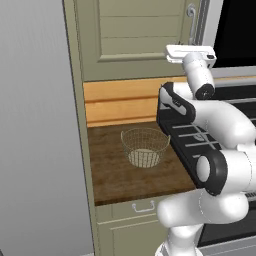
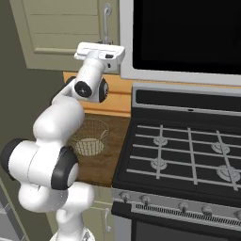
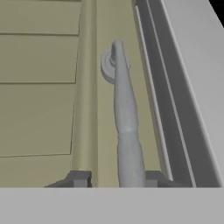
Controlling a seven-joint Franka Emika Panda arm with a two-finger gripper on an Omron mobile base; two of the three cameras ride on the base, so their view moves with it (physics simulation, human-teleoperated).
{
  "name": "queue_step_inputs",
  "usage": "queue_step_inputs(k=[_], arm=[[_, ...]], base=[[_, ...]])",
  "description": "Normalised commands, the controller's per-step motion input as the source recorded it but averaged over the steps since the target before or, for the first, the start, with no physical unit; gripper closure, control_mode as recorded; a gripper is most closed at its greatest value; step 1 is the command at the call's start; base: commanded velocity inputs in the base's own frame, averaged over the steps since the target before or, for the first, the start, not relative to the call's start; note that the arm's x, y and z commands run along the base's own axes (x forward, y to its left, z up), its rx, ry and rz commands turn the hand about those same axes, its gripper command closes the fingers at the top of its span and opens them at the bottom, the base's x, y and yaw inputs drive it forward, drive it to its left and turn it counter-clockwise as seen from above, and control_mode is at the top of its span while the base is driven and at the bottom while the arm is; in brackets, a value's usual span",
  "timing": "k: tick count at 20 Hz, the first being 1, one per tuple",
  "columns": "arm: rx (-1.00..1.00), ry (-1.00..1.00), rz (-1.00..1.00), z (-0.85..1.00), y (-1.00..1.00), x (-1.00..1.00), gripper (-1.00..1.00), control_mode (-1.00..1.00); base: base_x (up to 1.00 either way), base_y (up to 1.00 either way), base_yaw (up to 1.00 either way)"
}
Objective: Open the cabinet, pick up the bread from the cabinet and place it in the basket. Then move the basket to the dining counter.
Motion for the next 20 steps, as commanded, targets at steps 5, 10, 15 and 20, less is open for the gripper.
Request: queue_step_inputs(k=[5,10,15,20], arm=[[0.0,0.0,0.0,0.0,0.0,0.0,1.0,-1.0],[0.0,0.0,0.0,0.0,0.04,-0.17,1.0,-1.0],[0.0,0.0,0.0,0.0,0.23,-0.79,1.0,-1.0],[0.0,0.0,0.0,0.0,0.38,-1.0,1.0,-1.0]], base=[[0.0,0.0,0.0],[0.0,0.0,0.0],[0.0,0.0,0.0],[0.0,0.0,0.0]])
